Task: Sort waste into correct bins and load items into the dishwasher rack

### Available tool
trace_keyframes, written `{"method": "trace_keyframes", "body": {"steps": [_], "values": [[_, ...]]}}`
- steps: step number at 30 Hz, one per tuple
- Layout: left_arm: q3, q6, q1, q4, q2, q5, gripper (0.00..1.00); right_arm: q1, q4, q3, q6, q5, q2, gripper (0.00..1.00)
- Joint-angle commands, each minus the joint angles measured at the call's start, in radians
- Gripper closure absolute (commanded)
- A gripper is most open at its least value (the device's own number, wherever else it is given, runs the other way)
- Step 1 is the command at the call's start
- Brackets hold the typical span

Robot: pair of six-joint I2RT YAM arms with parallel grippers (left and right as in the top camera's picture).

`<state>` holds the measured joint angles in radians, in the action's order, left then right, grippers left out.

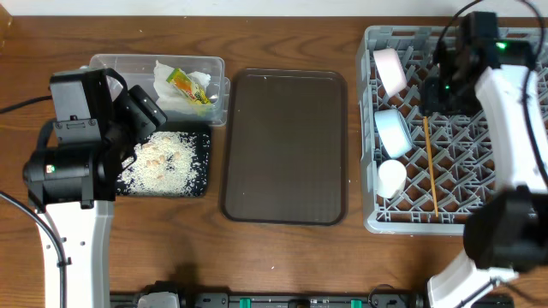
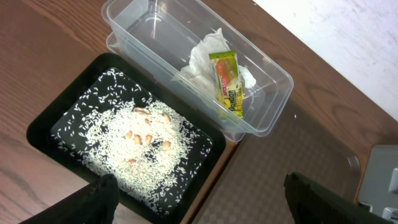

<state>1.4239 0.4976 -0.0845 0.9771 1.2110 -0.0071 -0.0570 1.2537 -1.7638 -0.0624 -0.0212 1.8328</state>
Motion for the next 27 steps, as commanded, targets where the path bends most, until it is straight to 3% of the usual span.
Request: {"method": "trace_keyframes", "body": {"steps": [1, 6, 14, 22, 27], "values": [[0.019, 0.001, -0.005, 0.003, 0.004, -0.012, 0.12, 0.018, 0.031, -0.037, 0.000, -0.063, -0.202, 0.01], [0.019, 0.001, -0.005, 0.003, 0.004, -0.012, 0.12, 0.020, 0.122, -0.037, 0.075, -0.063, -0.418, 0.01], [0.019, 0.001, -0.005, 0.003, 0.004, -0.012, 0.12, 0.020, 0.230, -0.037, 0.076, -0.058, -0.694, 0.01], [0.019, 0.001, -0.005, 0.003, 0.004, -0.012, 0.12, 0.060, 0.330, -0.033, 0.116, -0.002, -0.875, 0.01], [0.019, 0.001, -0.005, 0.003, 0.004, -0.012, 0.12, 0.054, 0.191, 0.089, 0.105, 0.059, -0.948, 0.01]]}}
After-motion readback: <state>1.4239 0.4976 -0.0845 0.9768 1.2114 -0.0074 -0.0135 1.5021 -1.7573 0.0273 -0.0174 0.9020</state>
